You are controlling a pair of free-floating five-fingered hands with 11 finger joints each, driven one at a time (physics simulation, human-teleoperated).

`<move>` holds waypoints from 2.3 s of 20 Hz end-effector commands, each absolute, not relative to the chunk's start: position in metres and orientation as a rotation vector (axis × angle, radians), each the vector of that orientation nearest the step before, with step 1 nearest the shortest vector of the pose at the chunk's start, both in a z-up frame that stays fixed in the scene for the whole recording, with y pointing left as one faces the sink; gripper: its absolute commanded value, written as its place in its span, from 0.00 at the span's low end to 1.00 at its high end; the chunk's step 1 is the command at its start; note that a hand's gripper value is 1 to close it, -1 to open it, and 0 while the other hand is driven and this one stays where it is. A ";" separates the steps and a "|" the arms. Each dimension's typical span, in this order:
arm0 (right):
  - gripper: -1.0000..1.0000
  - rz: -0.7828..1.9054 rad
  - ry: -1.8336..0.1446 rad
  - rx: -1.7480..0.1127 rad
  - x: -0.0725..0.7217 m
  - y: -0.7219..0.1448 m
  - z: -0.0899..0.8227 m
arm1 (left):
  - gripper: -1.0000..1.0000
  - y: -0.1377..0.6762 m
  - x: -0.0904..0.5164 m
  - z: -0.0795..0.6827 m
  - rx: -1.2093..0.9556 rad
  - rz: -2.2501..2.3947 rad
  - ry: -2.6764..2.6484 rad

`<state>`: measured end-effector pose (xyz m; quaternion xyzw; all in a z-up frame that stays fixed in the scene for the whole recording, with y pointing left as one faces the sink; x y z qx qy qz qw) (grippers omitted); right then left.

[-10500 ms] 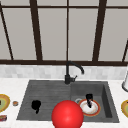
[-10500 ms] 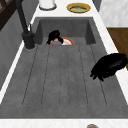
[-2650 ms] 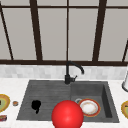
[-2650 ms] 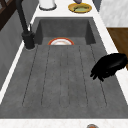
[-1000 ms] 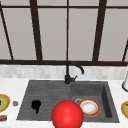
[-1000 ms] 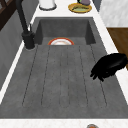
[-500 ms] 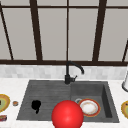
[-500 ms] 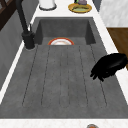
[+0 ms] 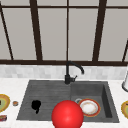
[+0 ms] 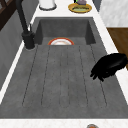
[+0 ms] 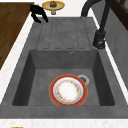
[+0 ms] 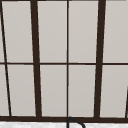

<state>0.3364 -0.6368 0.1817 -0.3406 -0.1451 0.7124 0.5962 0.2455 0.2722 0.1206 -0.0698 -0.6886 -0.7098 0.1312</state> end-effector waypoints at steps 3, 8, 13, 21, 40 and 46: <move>1.00 1.718 -0.339 -0.838 0.336 -0.606 0.187 | 0.50 0.272 0.246 0.121 -0.203 -2.061 -1.999; 1.00 1.694 -0.285 -0.933 0.350 -0.579 0.172 | 0.50 0.272 0.246 0.121 -0.203 -2.061 -1.999; 1.00 1.663 -0.268 -1.024 0.338 -0.572 0.195 | 0.50 0.272 0.246 0.121 -0.203 -2.061 -1.999; 0.00 1.705 -0.301 -0.879 0.325 -0.579 0.259 | 0.50 0.272 0.246 0.121 -0.203 -2.061 -1.999; 0.00 1.837 -0.482 -0.996 0.314 -0.559 0.234 | 0.50 0.272 0.246 0.121 -0.203 -2.061 -1.999; 0.00 1.806 -0.514 -0.970 0.293 -0.559 0.187 | 0.50 0.272 0.246 0.121 -0.203 -2.061 -1.999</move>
